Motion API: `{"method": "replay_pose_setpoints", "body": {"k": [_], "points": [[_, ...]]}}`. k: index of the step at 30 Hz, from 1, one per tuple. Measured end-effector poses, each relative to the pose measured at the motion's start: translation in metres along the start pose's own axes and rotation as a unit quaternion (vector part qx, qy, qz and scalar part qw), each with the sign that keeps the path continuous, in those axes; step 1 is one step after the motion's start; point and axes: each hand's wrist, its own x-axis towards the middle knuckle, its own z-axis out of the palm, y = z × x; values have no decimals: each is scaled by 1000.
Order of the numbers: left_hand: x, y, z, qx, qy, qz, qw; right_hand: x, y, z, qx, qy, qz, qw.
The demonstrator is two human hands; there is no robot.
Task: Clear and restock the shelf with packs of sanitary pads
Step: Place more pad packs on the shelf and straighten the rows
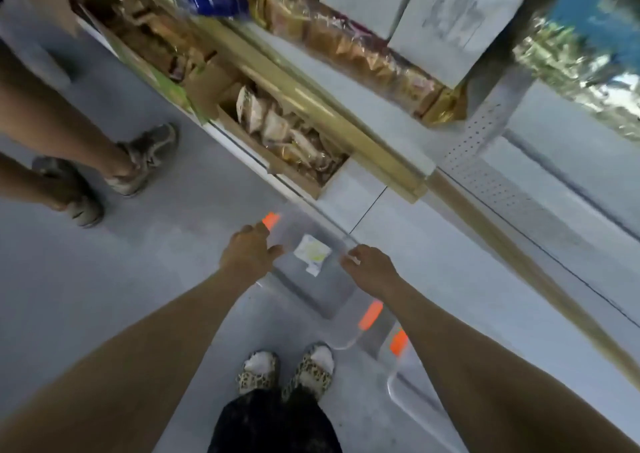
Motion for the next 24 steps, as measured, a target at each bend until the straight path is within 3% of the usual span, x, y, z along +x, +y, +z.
{"method": "replay_pose_setpoints", "body": {"k": [12, 17, 24], "points": [[146, -117, 182, -20, 143, 22, 989, 238, 80, 149, 16, -6, 18, 1000], [165, -138, 205, -57, 201, 77, 975, 287, 84, 177, 55, 25, -4, 998], [167, -136, 214, -6, 243, 51, 969, 312, 88, 224, 120, 35, 37, 991]]}}
